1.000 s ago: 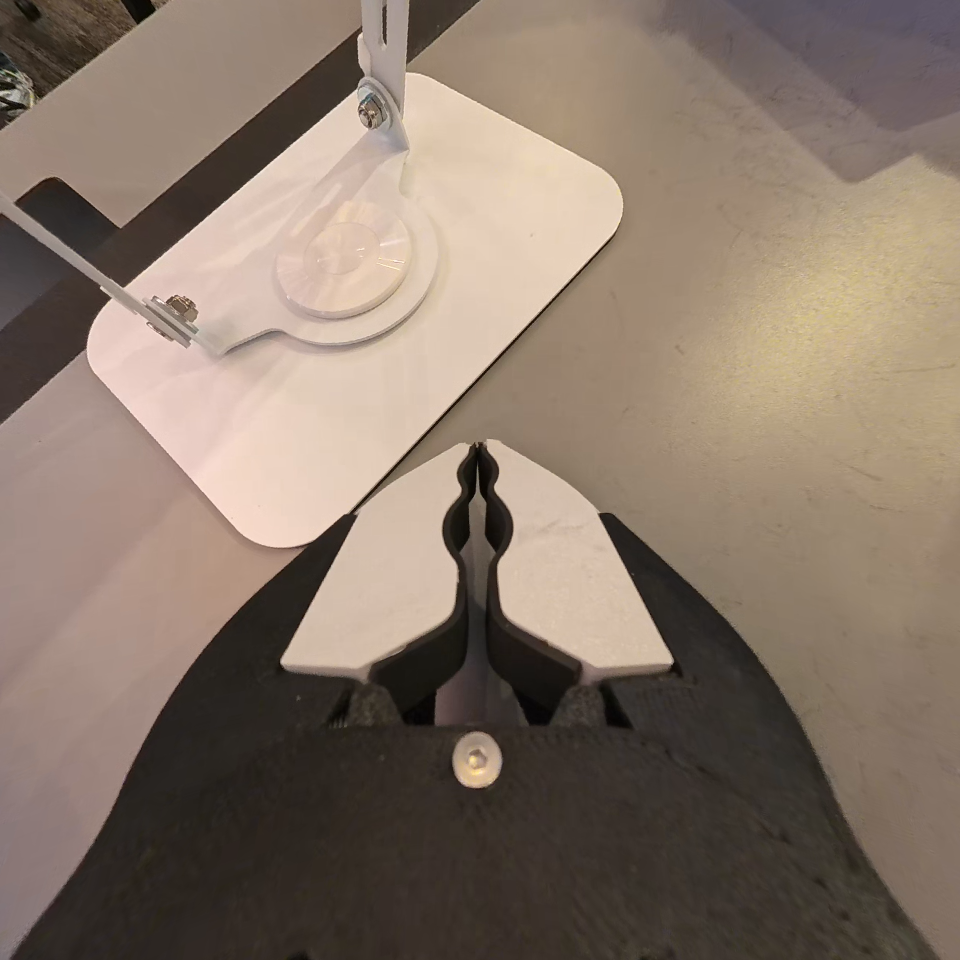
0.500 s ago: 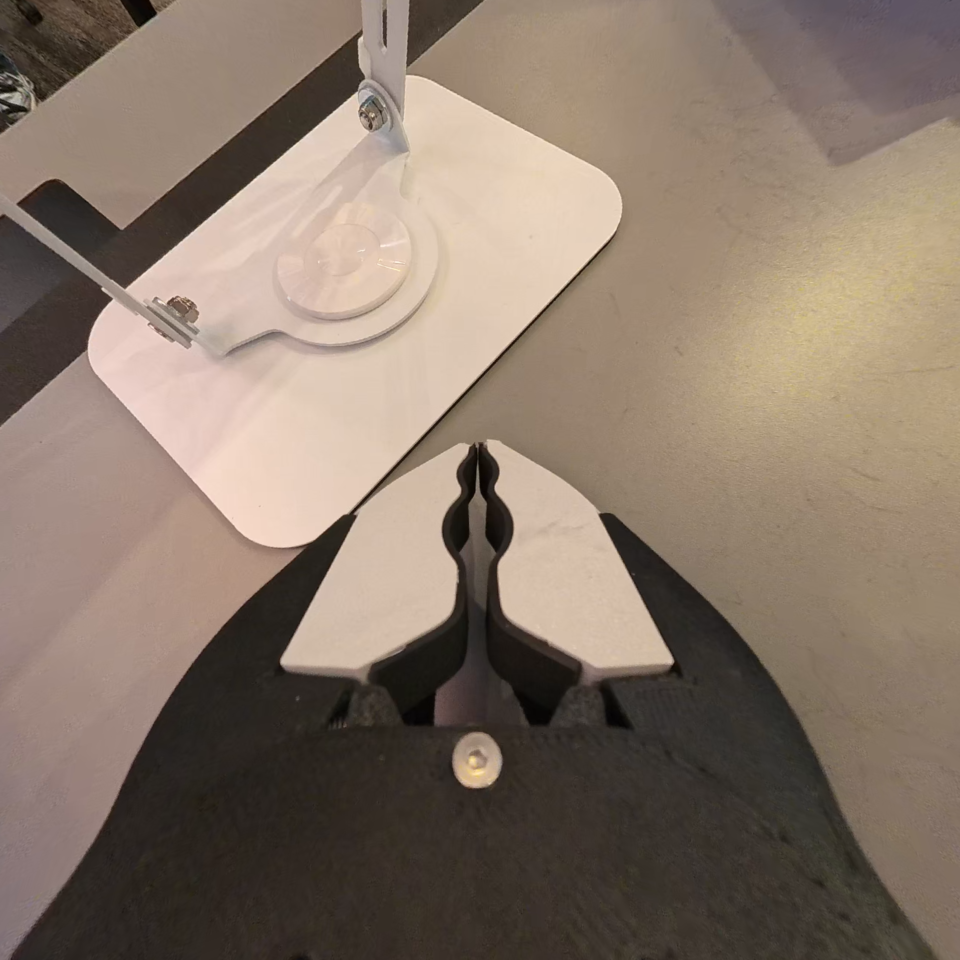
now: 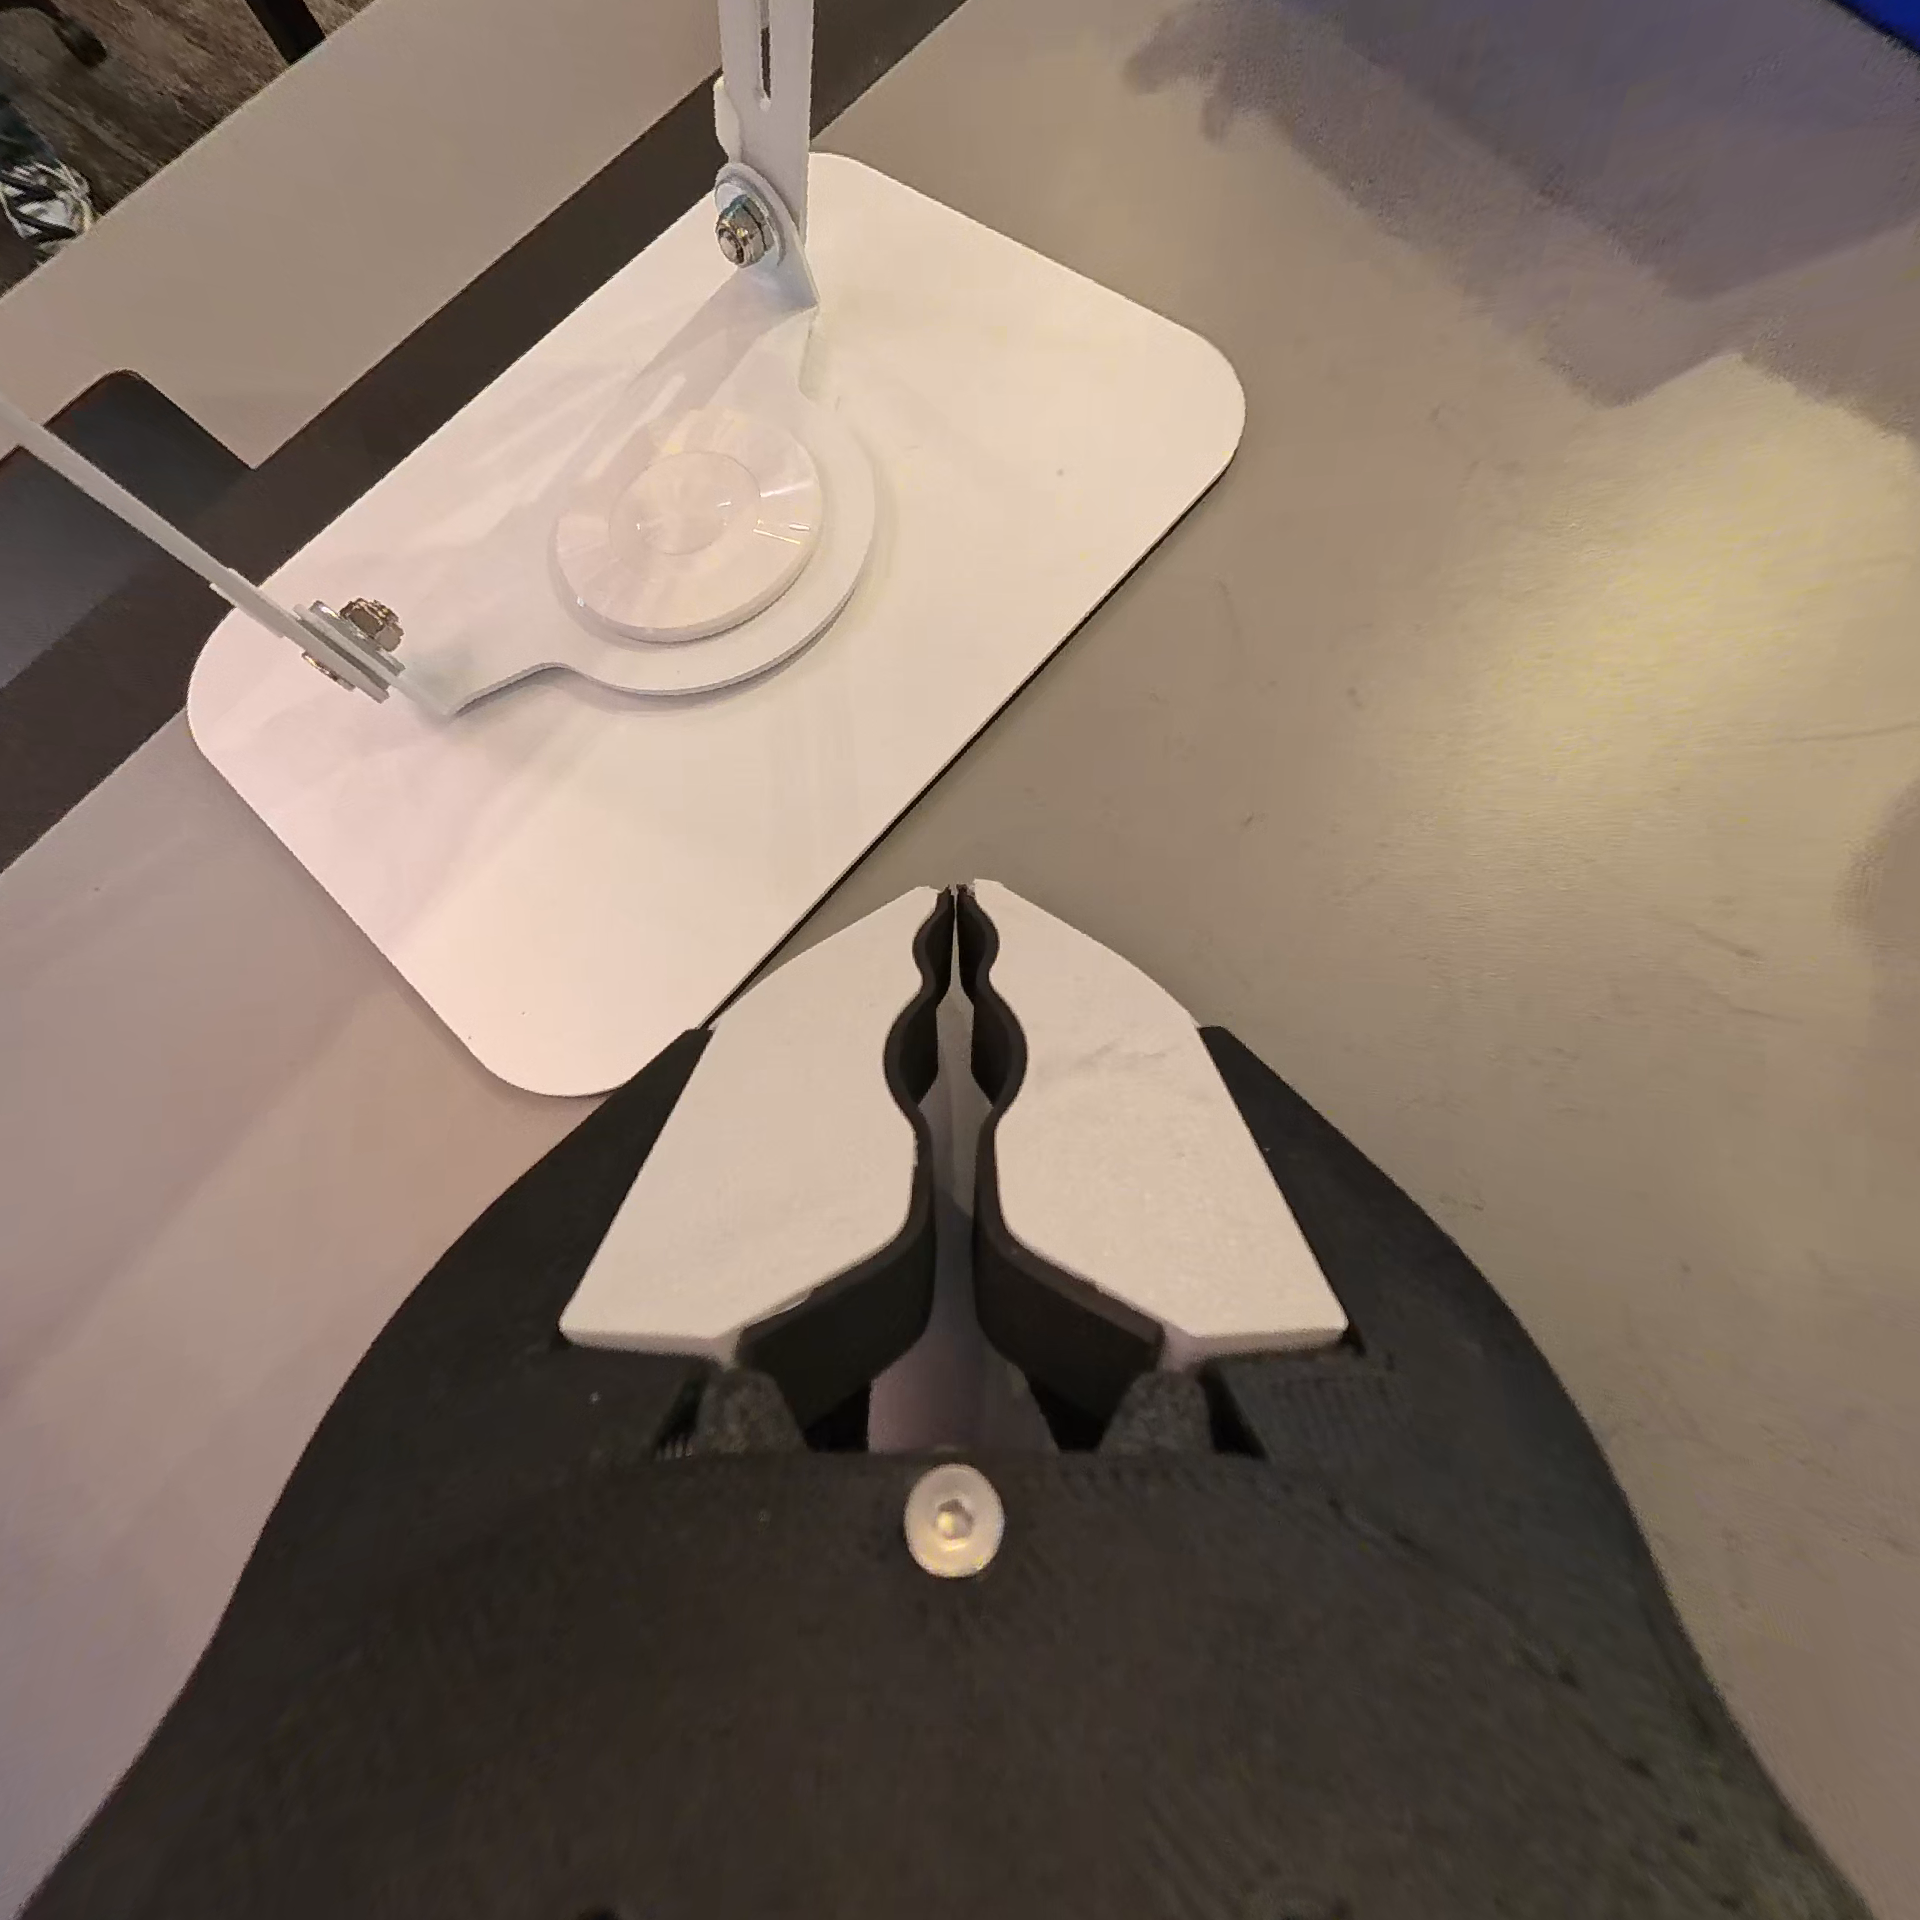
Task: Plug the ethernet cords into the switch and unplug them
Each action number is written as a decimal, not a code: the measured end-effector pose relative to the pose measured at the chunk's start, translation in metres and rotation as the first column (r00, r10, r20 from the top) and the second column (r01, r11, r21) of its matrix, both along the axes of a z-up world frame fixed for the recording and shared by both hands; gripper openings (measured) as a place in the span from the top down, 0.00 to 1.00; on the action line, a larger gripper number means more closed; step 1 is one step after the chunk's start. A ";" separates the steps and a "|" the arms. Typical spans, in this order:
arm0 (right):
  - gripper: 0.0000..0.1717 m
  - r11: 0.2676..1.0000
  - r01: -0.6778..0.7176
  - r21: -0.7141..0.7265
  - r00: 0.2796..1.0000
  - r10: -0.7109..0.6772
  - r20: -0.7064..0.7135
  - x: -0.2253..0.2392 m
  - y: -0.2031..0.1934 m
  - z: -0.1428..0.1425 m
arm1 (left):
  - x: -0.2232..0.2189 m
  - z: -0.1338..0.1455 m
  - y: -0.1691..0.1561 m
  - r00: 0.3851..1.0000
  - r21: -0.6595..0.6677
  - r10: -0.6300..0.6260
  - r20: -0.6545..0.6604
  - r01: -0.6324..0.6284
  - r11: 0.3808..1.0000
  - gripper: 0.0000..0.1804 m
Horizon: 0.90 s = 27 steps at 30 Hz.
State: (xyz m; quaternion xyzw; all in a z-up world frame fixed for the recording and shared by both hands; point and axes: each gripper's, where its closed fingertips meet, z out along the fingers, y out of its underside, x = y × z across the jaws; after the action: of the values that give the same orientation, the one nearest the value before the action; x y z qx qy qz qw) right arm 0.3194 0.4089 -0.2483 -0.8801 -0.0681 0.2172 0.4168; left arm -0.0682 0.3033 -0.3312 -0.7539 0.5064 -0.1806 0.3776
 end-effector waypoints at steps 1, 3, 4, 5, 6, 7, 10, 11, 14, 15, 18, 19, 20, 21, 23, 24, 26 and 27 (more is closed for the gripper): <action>0.95 0.999 -0.033 -0.002 0.999 0.033 -0.008 -0.014 0.008 0.000 | 0.000 0.000 0.000 1.000 0.000 0.000 0.000 0.000 1.000 1.00; 0.95 0.993 -0.116 -0.016 0.993 0.116 0.010 -0.048 0.022 0.000 | 0.000 0.000 0.000 1.000 0.001 0.000 0.000 0.000 1.000 1.00; 0.95 0.983 -0.180 -0.024 0.984 0.180 0.015 -0.069 0.027 -0.001 | 0.000 0.000 0.000 1.000 0.001 0.000 0.001 0.000 1.000 1.00; 0.95 0.970 -0.239 -0.033 0.971 0.240 0.015 -0.089 0.030 0.001 | 0.000 0.000 0.000 1.000 0.001 -0.001 0.001 0.001 1.000 1.00; 0.95 0.958 -0.285 -0.021 0.958 0.285 0.023 -0.107 0.034 0.004 | 0.000 0.000 0.000 1.000 0.000 -0.001 0.002 0.001 1.000 1.00; 0.95 0.950 -0.312 -0.004 0.950 0.312 0.011 -0.120 0.038 0.009 | 0.000 0.000 0.000 1.000 -0.002 -0.001 0.003 0.001 1.000 1.00; 0.95 0.948 -0.317 0.038 0.948 0.318 -0.010 -0.136 0.049 0.020 | 0.000 0.001 0.000 1.000 -0.004 -0.002 0.010 0.002 1.000 1.00; 0.95 0.950 -0.308 0.047 0.950 0.310 -0.034 -0.137 0.050 0.024 | 0.000 0.001 0.000 1.000 -0.005 -0.004 0.011 0.004 1.000 1.00; 0.95 0.955 -0.282 0.094 0.959 0.283 0.006 -0.128 0.043 0.038 | 0.000 0.001 -0.001 1.000 -0.008 -0.010 0.016 0.010 1.000 1.00; 0.95 0.955 -0.278 0.103 0.960 0.280 0.003 -0.125 0.039 0.043 | 0.001 0.001 -0.001 1.000 -0.010 -0.013 0.016 0.013 1.000 1.00; 0.95 0.963 -0.232 0.140 0.969 0.241 -0.056 -0.109 0.033 0.061 | 0.001 0.001 -0.002 1.000 -0.011 -0.016 0.015 0.016 1.000 1.00; 0.95 0.965 -0.217 0.147 0.971 0.229 -0.067 -0.103 0.031 0.066 | 0.001 0.001 -0.002 1.000 -0.009 -0.015 0.016 0.015 1.000 1.00; 0.95 0.967 -0.202 0.157 0.974 0.216 -0.073 -0.096 0.029 0.070 | 0.001 0.001 -0.001 1.000 -0.008 -0.013 0.016 0.013 1.000 1.00; 0.95 0.969 -0.192 0.154 0.975 0.207 -0.085 -0.091 0.026 0.071 | 0.000 0.001 -0.001 1.000 -0.007 -0.011 0.015 0.011 1.000 1.00; 0.95 0.976 -0.159 0.151 0.981 0.174 -0.088 -0.080 0.023 0.068 | 0.000 0.001 -0.001 1.000 -0.006 -0.009 0.014 0.009 1.000 1.00; 0.94 0.977 -0.155 0.147 0.979 0.171 -0.109 -0.077 0.020 0.066 | 0.000 0.001 -0.001 1.000 -0.005 -0.008 0.013 0.008 1.000 1.00; 0.94 0.979 -0.137 0.154 0.982 0.154 -0.106 -0.071 0.017 0.059 | 0.000 0.001 -0.001 1.000 -0.004 -0.009 0.009 0.009 1.000 1.00; 0.94 0.979 -0.148 0.143 0.983 0.162 -0.092 -0.072 0.015 0.052 | 0.000 0.001 -0.001 1.000 -0.003 -0.009 0.008 0.009 1.000 1.00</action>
State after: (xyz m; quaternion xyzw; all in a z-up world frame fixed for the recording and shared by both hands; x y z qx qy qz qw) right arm 0.2474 0.4242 -0.1958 -0.8295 -0.1293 0.2890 0.4602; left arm -0.0677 0.3024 -0.3306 -0.7516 0.5078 -0.1860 0.3776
